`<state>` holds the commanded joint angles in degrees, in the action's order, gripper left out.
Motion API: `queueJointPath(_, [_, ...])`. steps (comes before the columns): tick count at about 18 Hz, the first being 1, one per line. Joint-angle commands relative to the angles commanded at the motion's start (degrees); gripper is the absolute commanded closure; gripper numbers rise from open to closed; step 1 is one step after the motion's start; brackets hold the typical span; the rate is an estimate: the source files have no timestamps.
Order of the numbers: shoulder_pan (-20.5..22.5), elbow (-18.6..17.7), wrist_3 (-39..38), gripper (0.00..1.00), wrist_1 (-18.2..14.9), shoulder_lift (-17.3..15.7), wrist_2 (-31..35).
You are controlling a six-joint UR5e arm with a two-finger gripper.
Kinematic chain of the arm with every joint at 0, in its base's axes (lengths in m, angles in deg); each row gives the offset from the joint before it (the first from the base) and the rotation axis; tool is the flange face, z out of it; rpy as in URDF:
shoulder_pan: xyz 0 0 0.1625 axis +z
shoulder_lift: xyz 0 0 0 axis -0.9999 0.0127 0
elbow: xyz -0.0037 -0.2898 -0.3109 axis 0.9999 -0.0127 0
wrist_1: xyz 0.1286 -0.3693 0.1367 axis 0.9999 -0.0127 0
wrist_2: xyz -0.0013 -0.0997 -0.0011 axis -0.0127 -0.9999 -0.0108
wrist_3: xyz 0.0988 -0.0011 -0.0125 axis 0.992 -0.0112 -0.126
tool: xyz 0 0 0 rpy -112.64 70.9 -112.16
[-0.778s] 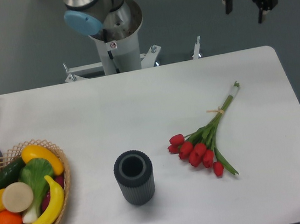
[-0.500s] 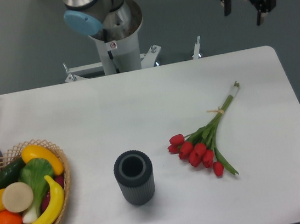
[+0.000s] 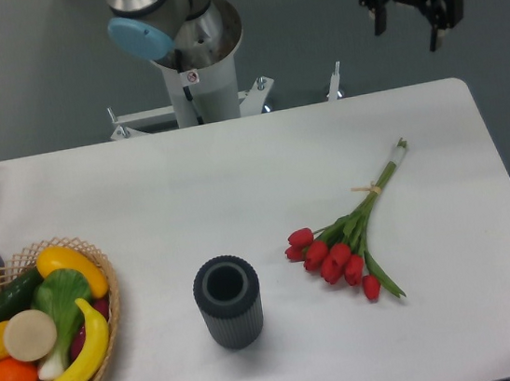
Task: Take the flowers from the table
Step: 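Move the open gripper down toward the red tulip bunch, then lower the open gripper over the tulip stems near the tie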
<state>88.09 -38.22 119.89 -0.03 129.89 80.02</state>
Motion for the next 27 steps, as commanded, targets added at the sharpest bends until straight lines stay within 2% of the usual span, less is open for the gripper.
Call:
queueJointPath(2, [-0.35, -2.63, -7.18, 0.00, 4.39, -0.61, -1.06])
queueJointPath(3, [-1.48, -3.43, -10.71, 0.00, 5.11, -0.88, -0.98])
queueJointPath(8, [-5.17, -4.84, -15.12, 0.00, 5.55, 0.96, -0.98])
queueJointPath(14, [-10.98, -6.16, -18.82, 0.00, 11.17, 8.34, -0.45])
queueJointPath(17, [-12.12, -5.99, -20.15, 0.00, 13.64, 11.24, 2.09])
queueJointPath(18, [-13.43, -5.20, -20.24, 0.00, 14.25, 13.16, 3.05])
queueJointPath(21, [-14.50, -3.09, -20.59, 0.00, 15.40, 17.30, 3.24])
queueJointPath(27, [-15.03, -1.24, -21.47, 0.00, 17.16, 23.10, 3.24])
